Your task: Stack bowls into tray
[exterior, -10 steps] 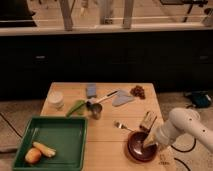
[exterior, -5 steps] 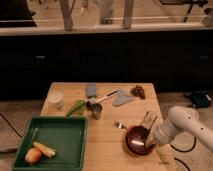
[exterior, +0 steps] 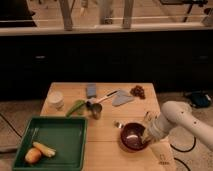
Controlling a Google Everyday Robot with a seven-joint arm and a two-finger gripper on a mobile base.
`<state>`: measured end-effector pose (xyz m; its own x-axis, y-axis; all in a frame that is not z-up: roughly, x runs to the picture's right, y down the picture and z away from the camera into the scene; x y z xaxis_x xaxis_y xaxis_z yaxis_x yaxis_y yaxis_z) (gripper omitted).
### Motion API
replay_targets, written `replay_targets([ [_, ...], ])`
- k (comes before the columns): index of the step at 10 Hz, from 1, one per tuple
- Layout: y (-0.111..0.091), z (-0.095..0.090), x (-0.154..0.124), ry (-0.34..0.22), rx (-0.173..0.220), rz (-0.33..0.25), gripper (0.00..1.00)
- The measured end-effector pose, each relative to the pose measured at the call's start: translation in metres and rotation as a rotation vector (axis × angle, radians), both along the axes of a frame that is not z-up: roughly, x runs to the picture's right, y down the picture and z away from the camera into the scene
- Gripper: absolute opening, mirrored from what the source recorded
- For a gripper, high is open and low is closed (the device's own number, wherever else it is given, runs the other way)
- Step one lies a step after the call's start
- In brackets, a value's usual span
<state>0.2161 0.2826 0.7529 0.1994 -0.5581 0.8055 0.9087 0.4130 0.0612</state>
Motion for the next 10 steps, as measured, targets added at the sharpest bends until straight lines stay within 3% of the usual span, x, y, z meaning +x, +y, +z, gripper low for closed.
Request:
replay_targets([
  [4,-0.022,0.005,-0.027,-0.031,0.008,-0.057,0.00],
  [10,-0.039,0.009,-0.046,-0.066,0.041,-0.074,0.00],
])
